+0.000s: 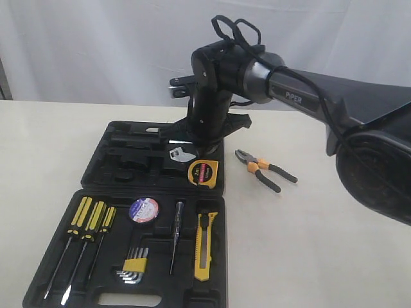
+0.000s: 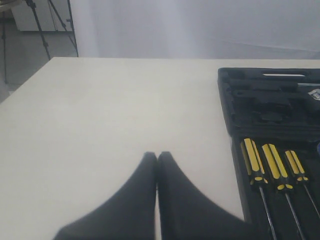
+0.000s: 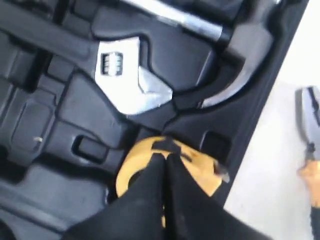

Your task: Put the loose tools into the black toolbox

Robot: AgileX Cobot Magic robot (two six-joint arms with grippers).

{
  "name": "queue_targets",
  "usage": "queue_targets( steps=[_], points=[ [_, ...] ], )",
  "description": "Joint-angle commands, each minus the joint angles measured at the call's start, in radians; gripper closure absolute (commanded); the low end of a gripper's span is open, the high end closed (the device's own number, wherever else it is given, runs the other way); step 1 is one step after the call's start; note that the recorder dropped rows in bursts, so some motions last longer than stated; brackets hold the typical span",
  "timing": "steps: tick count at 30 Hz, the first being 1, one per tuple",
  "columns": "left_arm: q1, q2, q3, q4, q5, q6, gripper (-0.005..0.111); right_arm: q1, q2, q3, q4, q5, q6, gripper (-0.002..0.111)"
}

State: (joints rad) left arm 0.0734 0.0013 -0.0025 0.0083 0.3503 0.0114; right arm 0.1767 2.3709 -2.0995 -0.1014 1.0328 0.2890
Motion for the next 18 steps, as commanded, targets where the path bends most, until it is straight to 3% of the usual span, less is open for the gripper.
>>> queue_targets(
  steps=[1, 18],
  points=[
    [-0.005, -0.001, 0.003, -0.008, -0.008, -0.004, 0.107, -0.029, 0.020, -0.006, -0.017, -0.043, 0.007, 0.109],
    [-0.005, -0.001, 0.003, -0.008, -0.008, -0.004, 0.107, -0.046, 0.085, -0.004, 0.058, -0.024, -0.052, 0.109]
  ],
)
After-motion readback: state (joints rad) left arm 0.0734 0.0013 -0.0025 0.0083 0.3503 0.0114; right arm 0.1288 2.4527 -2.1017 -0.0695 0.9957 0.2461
